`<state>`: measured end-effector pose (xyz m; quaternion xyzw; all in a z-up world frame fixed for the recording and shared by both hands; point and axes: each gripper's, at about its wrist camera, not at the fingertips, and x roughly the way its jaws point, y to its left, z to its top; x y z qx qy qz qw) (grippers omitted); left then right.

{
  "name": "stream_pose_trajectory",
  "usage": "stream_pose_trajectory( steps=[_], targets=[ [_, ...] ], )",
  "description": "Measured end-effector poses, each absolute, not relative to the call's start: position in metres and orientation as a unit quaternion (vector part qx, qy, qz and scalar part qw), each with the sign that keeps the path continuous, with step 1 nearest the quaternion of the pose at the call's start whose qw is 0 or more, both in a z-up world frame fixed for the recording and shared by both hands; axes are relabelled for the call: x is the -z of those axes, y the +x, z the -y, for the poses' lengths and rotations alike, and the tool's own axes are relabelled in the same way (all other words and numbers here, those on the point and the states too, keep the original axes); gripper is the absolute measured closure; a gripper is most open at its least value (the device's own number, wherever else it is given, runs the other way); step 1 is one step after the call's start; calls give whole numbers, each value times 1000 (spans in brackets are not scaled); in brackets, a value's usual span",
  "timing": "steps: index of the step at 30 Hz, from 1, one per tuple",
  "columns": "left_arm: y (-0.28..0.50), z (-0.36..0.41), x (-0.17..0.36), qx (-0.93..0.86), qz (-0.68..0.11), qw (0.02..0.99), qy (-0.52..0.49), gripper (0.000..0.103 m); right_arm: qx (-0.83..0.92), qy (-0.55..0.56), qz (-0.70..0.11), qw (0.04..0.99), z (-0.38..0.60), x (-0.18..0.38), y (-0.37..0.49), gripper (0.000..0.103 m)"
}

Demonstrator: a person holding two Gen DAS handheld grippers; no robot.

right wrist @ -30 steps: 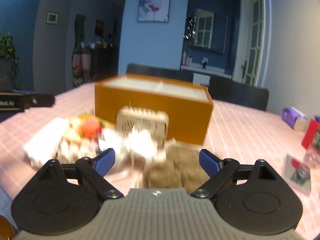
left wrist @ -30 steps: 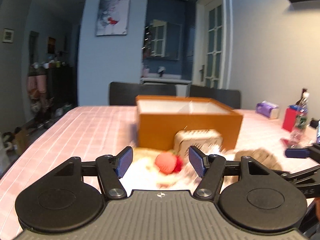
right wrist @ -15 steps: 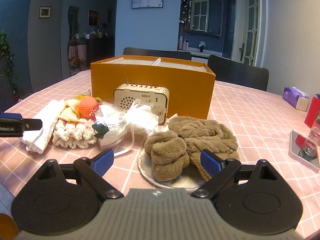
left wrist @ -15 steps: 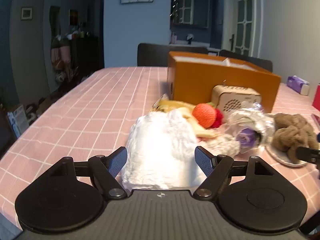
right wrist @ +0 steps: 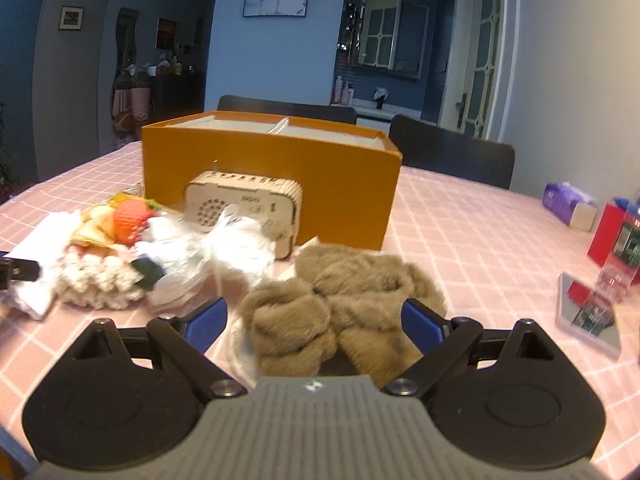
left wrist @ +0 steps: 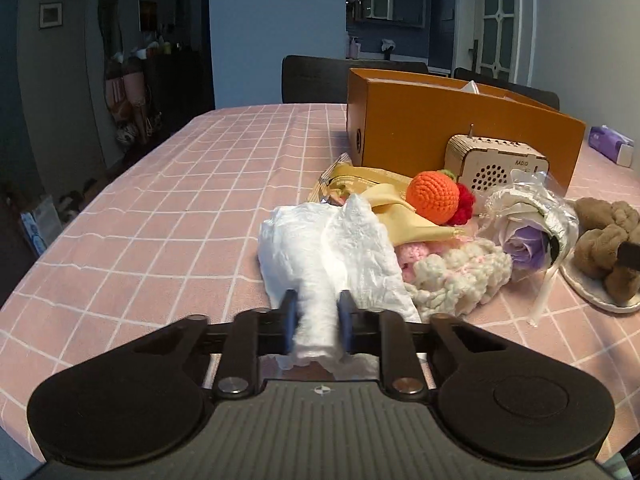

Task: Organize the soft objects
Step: 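Grasp the white cloth with the left tool while the right tool grasps the brown towel, then lift the cloth and towel and carry both over the orange box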

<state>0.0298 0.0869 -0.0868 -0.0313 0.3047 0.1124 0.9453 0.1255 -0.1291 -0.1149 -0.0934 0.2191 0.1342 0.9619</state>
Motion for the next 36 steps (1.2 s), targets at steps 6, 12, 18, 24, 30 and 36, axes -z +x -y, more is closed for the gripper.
stream_pose_trajectory(
  steps=[6, 12, 18, 24, 30, 36],
  targets=[
    [20, -98, 70, -124, -280, 950, -63, 89, -143, -95, -235, 957, 129, 119, 139, 5],
    [11, -103, 42, -132, -248, 957, -73, 89, -136, -125, -231, 955, 122, 130, 139, 9],
    [18, -85, 26, -99, -227, 967, -65, 89, -124, -166, -227, 952, 116, 136, 136, 26],
    [28, -69, 25, -66, -217, 972, -61, 89, -119, -207, -213, 947, 112, 138, 126, 48],
    [29, -64, 19, -57, -201, 976, -57, 89, -121, -234, -200, 944, 108, 135, 118, 65],
    [25, -62, 11, -52, -182, 981, -49, 89, -116, -232, -184, 948, 112, 122, 113, 74]
  ],
)
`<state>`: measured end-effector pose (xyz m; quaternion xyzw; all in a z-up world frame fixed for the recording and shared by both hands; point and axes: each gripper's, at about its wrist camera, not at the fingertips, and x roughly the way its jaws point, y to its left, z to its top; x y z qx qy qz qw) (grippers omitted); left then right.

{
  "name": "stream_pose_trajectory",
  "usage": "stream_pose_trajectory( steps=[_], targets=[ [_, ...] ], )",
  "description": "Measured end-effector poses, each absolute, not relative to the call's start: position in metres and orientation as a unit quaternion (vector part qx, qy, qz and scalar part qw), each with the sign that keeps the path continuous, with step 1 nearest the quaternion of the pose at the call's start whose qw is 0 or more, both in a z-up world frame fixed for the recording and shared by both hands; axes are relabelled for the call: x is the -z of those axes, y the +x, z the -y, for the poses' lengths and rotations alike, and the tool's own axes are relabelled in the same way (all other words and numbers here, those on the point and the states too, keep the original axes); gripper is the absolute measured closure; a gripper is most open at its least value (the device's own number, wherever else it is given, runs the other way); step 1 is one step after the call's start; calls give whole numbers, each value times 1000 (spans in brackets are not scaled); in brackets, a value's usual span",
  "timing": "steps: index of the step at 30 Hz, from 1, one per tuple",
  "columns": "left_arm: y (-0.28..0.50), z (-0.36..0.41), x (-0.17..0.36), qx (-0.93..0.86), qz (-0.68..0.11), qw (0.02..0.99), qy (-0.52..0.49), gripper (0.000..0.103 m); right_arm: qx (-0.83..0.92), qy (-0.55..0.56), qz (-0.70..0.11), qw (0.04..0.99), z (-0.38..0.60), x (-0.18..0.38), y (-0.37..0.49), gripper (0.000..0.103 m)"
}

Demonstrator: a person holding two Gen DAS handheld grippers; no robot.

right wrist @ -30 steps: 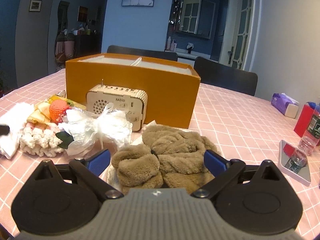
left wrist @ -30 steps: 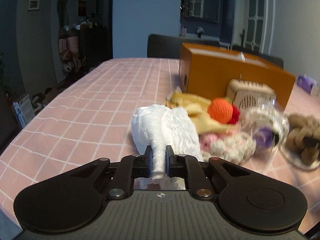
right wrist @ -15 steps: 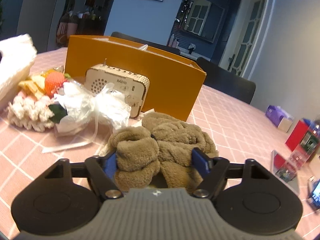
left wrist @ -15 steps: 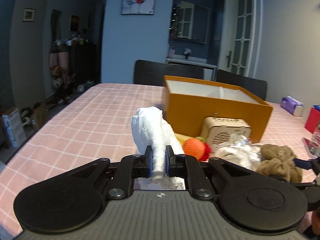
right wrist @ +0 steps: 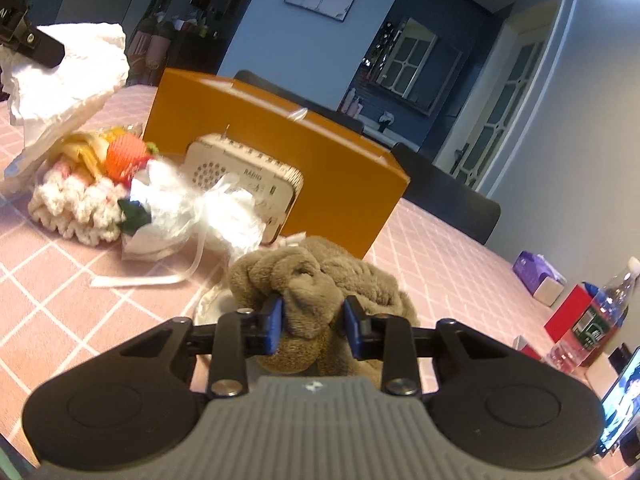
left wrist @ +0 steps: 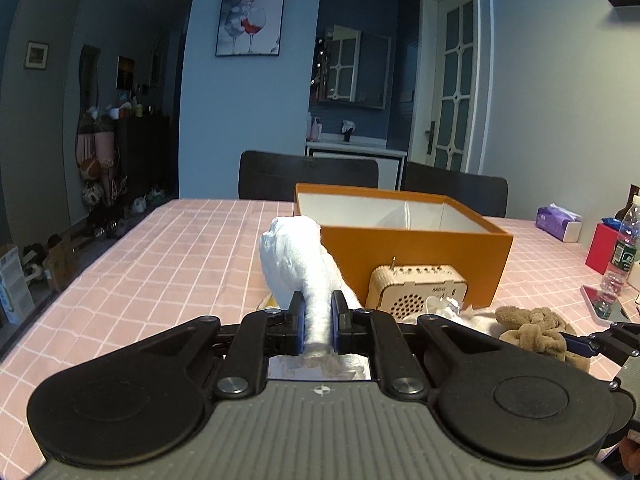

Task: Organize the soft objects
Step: 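Lift the cloth and towel and carry both over the orange box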

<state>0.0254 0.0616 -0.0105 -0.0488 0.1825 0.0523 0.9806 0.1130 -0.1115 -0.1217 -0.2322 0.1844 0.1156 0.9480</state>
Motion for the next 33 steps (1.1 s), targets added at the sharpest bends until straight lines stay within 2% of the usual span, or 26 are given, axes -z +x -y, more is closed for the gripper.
stream_pose_trajectory(
  steps=[14, 23, 24, 25, 33],
  targets=[
    [33, -55, -11, -26, -141, 990, -17, 89, -121, -163, -150, 968, 146, 51, 112, 76],
    [53, -40, -41, 4, -83, 996, 33, 89, -136, -135, -119, 974, 156, -13, 134, 77],
    [57, -39, -43, 6, -78, 996, 37, 90, -140, -133, -117, 974, 155, -19, 138, 82],
    [62, -39, -47, 9, -74, 996, 39, 90, -146, -130, -113, 974, 154, -26, 143, 91],
    [108, -39, -62, 38, -65, 997, 32, 90, -171, -117, -133, 969, 139, -54, 202, 92]
  ],
)
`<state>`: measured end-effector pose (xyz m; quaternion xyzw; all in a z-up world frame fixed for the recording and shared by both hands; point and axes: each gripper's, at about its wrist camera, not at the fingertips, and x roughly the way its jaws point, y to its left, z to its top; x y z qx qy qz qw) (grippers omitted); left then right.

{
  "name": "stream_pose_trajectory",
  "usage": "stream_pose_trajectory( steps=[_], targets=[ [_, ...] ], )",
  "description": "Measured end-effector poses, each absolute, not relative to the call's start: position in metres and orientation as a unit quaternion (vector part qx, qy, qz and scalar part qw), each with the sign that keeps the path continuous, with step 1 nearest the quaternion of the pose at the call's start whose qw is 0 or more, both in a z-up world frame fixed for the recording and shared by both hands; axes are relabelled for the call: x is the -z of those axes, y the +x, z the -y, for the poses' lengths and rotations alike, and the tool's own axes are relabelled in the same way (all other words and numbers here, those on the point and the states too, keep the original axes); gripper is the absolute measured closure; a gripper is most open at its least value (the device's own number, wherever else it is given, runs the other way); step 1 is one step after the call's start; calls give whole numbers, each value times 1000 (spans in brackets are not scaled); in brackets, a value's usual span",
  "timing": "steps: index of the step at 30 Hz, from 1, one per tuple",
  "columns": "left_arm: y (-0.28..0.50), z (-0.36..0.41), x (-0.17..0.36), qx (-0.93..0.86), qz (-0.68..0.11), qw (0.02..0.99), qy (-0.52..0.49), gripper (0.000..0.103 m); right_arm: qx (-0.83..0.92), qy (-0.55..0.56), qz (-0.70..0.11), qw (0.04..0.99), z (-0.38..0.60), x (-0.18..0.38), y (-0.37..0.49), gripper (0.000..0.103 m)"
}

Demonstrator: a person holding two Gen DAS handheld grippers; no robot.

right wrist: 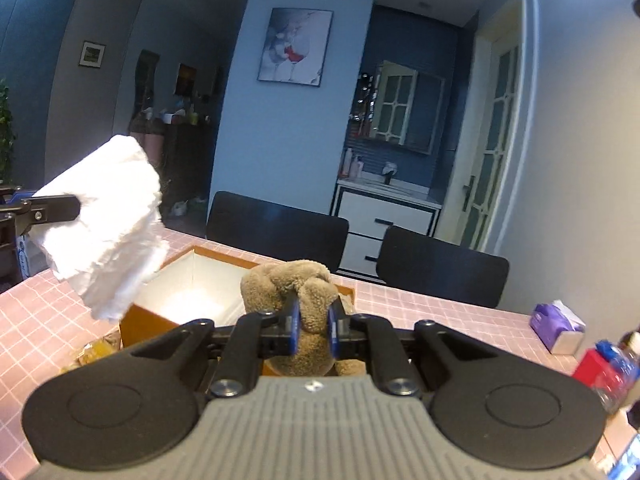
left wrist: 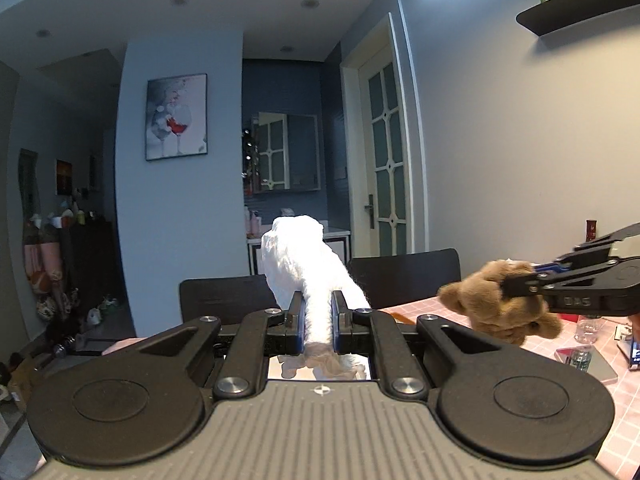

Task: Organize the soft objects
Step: 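Lift the cloth and towel and carry both over the orange box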

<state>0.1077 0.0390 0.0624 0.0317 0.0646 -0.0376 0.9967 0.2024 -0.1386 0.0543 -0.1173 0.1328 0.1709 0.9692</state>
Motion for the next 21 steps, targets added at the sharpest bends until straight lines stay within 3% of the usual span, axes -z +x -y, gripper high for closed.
stream_pose_trajectory(
  steps=[7, 13, 21],
  targets=[
    [157, -42, -60, 28, -85, 995, 31, 90, -168, -149, -111, 968, 112, -59, 249, 92],
    [191, -48, -66, 26, -98, 995, 22, 90, -181, -147, -154, 960, 98, -57, 303, 92],
    [233, -50, -40, 13, -172, 985, 25, 90, -177, -158, -218, 947, 76, -27, 366, 92]
  ],
)
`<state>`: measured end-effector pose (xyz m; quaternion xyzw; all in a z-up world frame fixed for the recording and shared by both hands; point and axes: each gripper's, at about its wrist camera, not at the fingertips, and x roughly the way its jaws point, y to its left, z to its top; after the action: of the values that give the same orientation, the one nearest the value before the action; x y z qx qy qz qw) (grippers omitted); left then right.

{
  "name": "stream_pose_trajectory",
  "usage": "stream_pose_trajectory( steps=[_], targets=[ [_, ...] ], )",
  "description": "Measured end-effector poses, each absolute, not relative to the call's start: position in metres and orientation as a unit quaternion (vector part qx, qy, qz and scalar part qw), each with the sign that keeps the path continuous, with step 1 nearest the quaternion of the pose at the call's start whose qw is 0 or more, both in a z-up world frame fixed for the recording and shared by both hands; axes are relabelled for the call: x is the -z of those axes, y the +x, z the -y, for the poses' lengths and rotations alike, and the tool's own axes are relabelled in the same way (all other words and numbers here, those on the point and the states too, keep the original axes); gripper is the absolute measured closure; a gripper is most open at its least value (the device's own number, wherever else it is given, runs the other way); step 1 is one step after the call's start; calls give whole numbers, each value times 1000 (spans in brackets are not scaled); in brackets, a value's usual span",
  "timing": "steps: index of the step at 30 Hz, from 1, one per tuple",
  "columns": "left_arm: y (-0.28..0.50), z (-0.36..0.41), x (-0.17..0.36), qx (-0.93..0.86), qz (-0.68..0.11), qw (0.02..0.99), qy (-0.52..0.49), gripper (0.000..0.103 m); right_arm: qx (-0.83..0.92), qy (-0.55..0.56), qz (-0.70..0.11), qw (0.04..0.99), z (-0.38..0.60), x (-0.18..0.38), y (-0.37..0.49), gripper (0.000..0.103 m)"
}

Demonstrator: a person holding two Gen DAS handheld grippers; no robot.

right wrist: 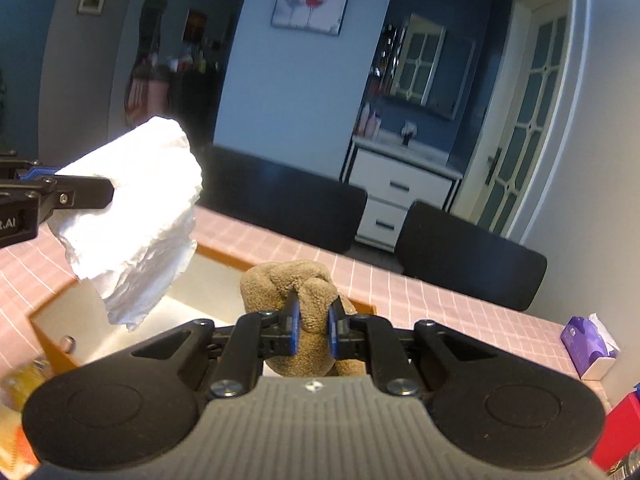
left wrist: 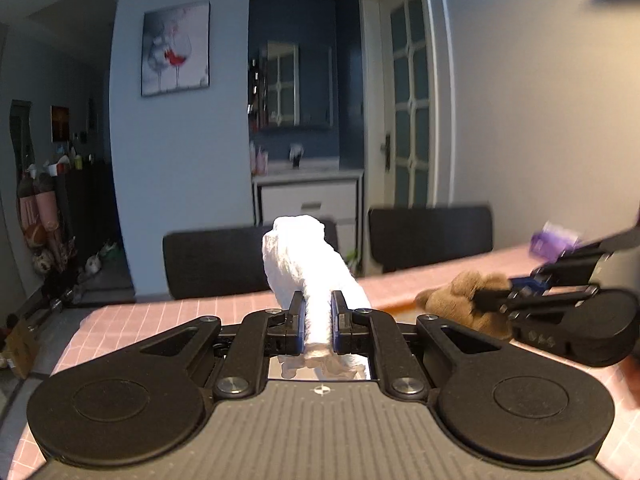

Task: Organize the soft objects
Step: 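Lift the cloth and towel and carry both over the orange box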

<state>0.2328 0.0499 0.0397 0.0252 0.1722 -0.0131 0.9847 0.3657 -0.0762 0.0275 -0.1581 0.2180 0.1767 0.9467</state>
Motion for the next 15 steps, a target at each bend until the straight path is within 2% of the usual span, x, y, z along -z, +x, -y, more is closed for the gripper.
stream_pose_trajectory(
  steps=[8, 15],
  targets=[
    [266, -53, 4, -2, -282, 956, 74, 90, -195, -191, -227, 935, 54, -3, 382, 92],
    [278, -55, 26, -3, -330, 939, 99, 90, -201, -214, -260, 920, 37, 20, 392, 92]
  ],
)
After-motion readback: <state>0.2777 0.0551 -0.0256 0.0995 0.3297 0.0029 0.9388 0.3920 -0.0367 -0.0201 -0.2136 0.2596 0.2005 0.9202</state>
